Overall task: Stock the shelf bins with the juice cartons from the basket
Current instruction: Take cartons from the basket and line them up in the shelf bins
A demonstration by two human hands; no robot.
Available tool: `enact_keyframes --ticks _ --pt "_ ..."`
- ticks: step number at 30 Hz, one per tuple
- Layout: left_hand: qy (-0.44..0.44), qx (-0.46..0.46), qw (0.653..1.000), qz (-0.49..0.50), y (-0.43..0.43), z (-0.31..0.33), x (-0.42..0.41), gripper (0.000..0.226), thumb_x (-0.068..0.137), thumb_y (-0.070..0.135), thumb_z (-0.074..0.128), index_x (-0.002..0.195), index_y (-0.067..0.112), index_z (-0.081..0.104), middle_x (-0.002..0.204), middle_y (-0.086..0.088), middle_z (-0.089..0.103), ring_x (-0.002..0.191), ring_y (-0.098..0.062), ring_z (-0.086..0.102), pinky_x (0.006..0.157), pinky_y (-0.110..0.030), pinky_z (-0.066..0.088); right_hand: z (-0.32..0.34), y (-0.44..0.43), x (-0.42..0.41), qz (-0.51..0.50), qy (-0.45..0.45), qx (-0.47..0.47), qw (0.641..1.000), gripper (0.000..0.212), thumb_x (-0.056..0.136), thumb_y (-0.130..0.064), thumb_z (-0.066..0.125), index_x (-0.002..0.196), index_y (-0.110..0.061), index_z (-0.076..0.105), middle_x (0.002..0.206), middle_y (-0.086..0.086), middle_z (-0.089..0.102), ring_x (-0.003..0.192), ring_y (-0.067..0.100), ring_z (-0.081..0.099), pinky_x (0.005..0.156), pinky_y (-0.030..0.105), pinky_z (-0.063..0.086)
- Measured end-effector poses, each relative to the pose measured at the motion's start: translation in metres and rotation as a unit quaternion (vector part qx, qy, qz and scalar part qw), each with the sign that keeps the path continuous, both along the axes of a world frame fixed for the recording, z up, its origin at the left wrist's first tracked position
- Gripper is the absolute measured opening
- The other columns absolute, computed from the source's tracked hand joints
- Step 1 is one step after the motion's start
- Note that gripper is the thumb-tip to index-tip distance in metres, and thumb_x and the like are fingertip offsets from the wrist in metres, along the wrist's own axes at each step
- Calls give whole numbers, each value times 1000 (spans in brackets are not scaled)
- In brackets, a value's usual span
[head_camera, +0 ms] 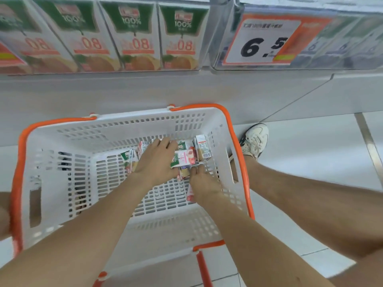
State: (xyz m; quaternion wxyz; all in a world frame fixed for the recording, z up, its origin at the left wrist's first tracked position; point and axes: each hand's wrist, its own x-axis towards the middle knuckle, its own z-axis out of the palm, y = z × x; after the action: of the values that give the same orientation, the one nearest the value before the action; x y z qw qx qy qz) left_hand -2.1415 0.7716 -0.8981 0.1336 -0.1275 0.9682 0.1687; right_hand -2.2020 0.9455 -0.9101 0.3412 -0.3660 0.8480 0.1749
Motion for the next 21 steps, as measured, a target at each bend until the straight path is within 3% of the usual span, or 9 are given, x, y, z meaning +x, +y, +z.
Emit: enact_keyframes --ticks 3,6,8,10,14,17,19,21 --pt "29 97 994 28 -5 8 10 54 76 39 81 115 22 48 115 4 41 88 -22 55 64 -38 43 5 -2 -2 34 -39 17 999 79 86 -20 85 151 -12 40 146 15 41 118 36 64 87 46 56" --pt "41 182 979 84 -14 20 17 49 75 29 86 110 28 51 107 9 48 87 -15 57 73 -41 51 18 -5 -5 82 -77 20 993 72 80 -18 88 142 -15 51 136 11 57 127 31 55 97 45 54" --pt "54 212 969 114 -21 33 20 47 73 24 88 111 25 60 104 9 53 88 -11 57 79 -38 51 34 -10 -9 71 -125 16 990 57 85 -10 81 135 -16 55 126 8 62 117 31 62 91 39 55" --pt "59 225 964 132 -29 53 23 43 71 22 90 108 23 66 103 4 56 90 -14 59 81 -35 50 56 -17 -15 52 -151 -46 986 39 90 -9 76 123 -13 55 112 3 61 100 27 62 78 31 51" --pt "72 241 952 176 -44 104 30 41 68 27 94 91 22 60 103 4 65 89 -16 63 74 -36 52 111 -32 -31 -80 -169 -172 967 53 73 -28 95 106 -18 55 105 -1 58 91 20 55 73 31 46" --pt "99 278 930 219 -51 142 40 44 71 29 93 85 17 53 102 3 72 75 -14 67 66 -33 52 156 -42 -41 -101 -179 -247 947 49 71 -33 96 99 -20 58 93 -5 60 84 17 59 62 28 43" --pt "115 303 916 238 -55 166 45 45 75 30 92 86 16 50 90 -13 72 61 -16 60 61 -33 45 190 -47 -44 -92 -195 -267 939 50 74 -36 95 106 -19 60 95 -3 65 80 15 63 63 28 46" --pt "119 328 903 250 -59 195 50 49 76 39 92 94 14 54 81 -12 72 63 -18 60 66 -36 45 224 -51 -44 -68 -207 -289 932 50 76 -40 93 109 -20 62 99 1 70 80 16 69 67 32 53"
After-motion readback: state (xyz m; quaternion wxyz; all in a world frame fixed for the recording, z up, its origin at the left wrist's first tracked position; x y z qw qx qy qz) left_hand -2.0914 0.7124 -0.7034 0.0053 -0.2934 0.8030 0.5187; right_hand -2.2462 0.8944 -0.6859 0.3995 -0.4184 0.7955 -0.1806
